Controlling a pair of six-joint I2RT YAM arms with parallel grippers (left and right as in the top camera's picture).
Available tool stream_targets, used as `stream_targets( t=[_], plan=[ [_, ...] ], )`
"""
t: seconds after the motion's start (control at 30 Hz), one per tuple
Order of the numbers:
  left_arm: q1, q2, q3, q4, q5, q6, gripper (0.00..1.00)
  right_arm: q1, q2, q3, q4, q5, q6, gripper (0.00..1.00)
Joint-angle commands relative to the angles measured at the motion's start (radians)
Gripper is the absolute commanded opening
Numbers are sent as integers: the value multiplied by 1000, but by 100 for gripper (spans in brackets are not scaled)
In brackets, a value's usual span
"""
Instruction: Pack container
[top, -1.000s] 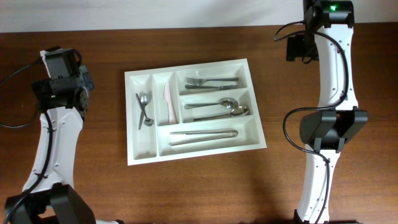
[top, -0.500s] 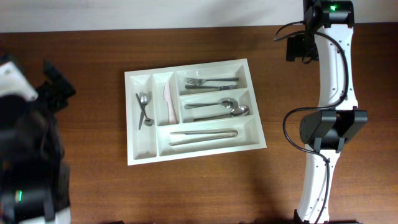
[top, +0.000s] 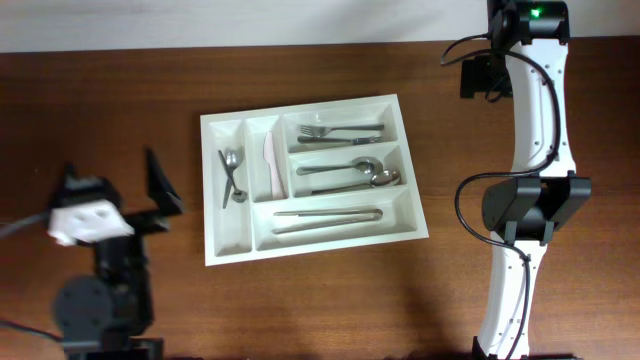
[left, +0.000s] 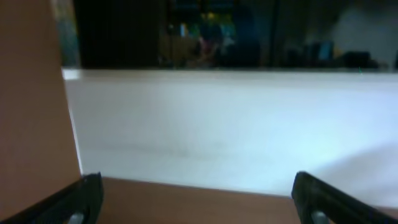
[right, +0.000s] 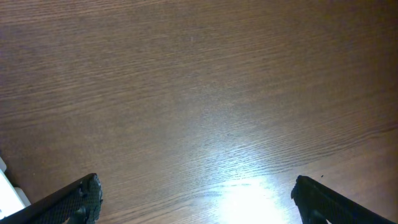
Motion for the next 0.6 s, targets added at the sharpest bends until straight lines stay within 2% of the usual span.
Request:
stream_targets(
  t=[0.0, 0.13, 0.27, 0.47, 0.57],
  plan=[
    [-8, -101, -156, 69, 52, 54, 99, 3, -27, 17, 0, 23, 11, 99],
    [-7, -256, -351, 145, 77, 43, 99, 3, -27, 17, 0, 23, 11, 99],
    [-4, -366, -467, 193, 77, 7, 99, 3, -27, 17, 0, 23, 11, 99],
    [18, -449, -542, 189, 77, -27, 99, 3, -27, 17, 0, 23, 11, 99],
    [29, -473, -544, 121, 77, -27, 99, 3, -27, 17, 0, 23, 11, 99]
  ],
)
